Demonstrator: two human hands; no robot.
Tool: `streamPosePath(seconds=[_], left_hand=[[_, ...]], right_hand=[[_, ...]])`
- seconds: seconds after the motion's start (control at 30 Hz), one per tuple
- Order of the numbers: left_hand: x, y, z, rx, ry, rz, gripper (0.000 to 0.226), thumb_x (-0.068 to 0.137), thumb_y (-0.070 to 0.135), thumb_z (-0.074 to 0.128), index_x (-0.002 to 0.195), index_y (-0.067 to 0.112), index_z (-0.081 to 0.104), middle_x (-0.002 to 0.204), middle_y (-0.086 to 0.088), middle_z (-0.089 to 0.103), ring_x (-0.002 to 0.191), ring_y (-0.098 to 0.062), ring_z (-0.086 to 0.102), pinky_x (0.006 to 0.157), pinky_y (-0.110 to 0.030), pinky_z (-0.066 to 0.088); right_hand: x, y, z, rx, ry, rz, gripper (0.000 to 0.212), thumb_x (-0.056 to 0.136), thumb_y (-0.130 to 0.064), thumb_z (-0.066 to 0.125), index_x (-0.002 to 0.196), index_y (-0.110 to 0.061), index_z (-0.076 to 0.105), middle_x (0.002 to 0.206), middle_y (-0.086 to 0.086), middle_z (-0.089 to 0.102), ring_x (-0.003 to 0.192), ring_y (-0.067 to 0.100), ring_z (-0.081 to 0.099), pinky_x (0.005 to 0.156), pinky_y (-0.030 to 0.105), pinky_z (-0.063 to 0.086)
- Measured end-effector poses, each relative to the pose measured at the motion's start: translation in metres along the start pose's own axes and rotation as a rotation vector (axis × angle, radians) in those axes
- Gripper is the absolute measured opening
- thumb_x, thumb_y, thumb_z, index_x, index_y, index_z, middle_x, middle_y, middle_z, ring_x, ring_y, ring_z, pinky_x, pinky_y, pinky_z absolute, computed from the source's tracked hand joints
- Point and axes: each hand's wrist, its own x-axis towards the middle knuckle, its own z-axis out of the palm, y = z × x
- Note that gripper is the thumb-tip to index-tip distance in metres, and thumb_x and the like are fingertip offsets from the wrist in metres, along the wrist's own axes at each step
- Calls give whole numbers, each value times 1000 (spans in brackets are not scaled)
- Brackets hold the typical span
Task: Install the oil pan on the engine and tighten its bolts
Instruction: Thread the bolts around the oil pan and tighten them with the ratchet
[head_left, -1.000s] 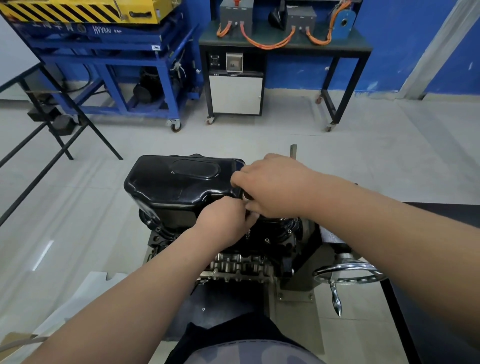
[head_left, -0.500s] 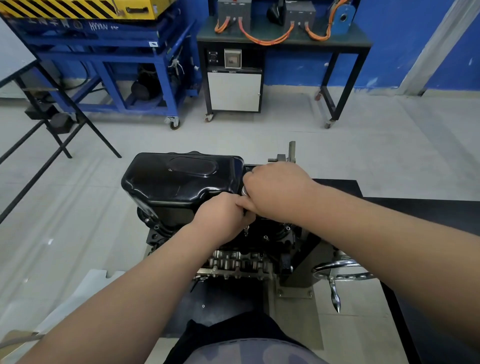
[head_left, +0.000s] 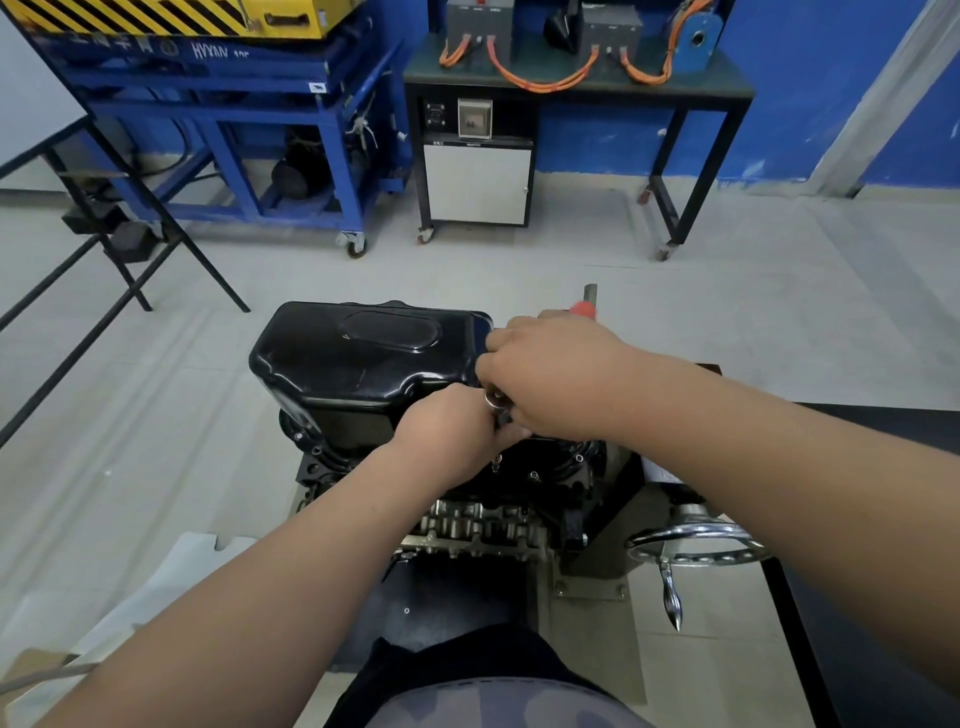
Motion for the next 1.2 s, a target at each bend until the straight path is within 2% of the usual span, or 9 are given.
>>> streamPosePath(seconds=[0.1,0.17,0.37,0.53,0.73,0.9,1.0,1.1,1.2], left_hand=[[-3,0,0,-18,-63,-68,30,86,27,37,57,22,33,55,3,41,53,-20,43,44,-25,24],[-4,-4,0,-86,-59,-117,28,84,25,44,57,23,37,56,6,41,54,-16,42,47,-25,30],[-2,0,-1,21,-10,27,19,87,31,49,72,18,46,60,3,46,66,-26,56,49,-27,32],[1,-1,1,-20,-53,-78,31,87,38,45,62,20,44,58,3,48,53,-16,44,45,-25,28],[2,2,4,16,0,-23,23,86,34,50,71,21,39,61,3,46,62,-22,49,50,-27,33],[4,1,-1,-35,-72,-103,31,87,33,39,60,18,42,56,3,48,53,-19,45,45,-25,28],[4,4,0,-8,-58,-67,31,86,22,39,55,19,34,52,3,40,54,-23,42,44,-26,23],[3,5,2,79,-3,16,35,90,31,46,59,21,32,55,5,38,58,-21,44,46,-27,26],[2,3,-1,35,-20,-14,36,88,34,47,57,24,32,54,6,41,56,-20,46,43,-26,24]], right_hand=[[-2,-1,3,32,5,144,41,87,-51,46,60,-21,45,66,-2,49,53,17,43,52,27,32],[-3,-5,5,66,-9,224,50,86,-59,42,55,-20,37,59,-2,41,50,16,41,47,25,29],[-2,11,5,75,28,-5,17,87,-30,52,102,-22,56,102,-2,54,95,21,53,77,36,36],[-2,6,7,68,22,155,48,85,-58,44,56,-20,41,63,-2,46,51,16,41,53,27,26],[2,14,8,99,18,-14,16,84,-26,55,99,-20,57,99,0,52,94,22,53,70,34,36],[0,7,9,91,8,199,49,85,-58,43,55,-20,35,60,-1,40,51,18,39,49,26,26],[0,5,11,104,22,155,39,87,-49,46,64,-17,45,71,-1,49,65,21,51,53,29,33],[2,14,10,98,-10,-20,17,85,-25,55,100,-20,55,101,0,51,93,22,51,72,36,36],[1,12,9,79,20,-8,19,88,-40,51,89,-22,58,89,-1,52,85,23,56,70,34,40]])
